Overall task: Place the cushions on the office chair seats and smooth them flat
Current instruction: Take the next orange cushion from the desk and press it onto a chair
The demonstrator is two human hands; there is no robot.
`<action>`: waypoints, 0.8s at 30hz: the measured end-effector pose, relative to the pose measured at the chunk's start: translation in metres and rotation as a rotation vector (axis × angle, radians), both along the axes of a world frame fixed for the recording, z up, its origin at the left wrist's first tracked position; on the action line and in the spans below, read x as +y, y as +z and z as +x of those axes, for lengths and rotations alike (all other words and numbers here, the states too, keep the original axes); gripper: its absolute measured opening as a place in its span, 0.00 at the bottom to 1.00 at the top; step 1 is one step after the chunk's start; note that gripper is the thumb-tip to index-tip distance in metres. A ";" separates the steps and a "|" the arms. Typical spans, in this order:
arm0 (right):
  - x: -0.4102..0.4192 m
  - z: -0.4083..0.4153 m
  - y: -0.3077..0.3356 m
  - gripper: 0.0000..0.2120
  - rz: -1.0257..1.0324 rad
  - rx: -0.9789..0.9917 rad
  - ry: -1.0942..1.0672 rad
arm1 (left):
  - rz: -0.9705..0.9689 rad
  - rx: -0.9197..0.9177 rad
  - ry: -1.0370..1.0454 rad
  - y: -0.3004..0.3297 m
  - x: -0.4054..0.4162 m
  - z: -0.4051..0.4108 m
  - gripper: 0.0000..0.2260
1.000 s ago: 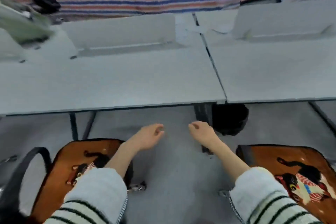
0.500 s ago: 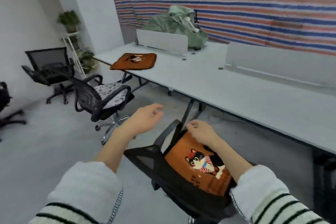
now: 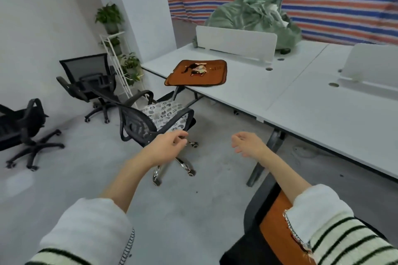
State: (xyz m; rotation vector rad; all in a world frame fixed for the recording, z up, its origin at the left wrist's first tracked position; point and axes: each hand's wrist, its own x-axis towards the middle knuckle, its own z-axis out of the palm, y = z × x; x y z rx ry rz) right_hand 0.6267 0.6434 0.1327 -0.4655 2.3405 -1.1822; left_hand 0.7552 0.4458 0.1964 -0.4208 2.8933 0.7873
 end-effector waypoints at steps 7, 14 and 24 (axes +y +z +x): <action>-0.107 -0.087 0.002 0.11 -0.002 -0.033 -0.049 | 0.054 -0.018 -0.005 -0.006 -0.111 -0.090 0.16; -0.213 -0.200 -0.019 0.16 0.074 -0.034 -0.101 | 0.141 -0.050 -0.021 -0.048 -0.236 -0.216 0.17; -0.312 -0.358 -0.030 0.14 0.036 -0.099 -0.348 | 0.177 -0.032 -0.026 -0.069 -0.372 -0.414 0.17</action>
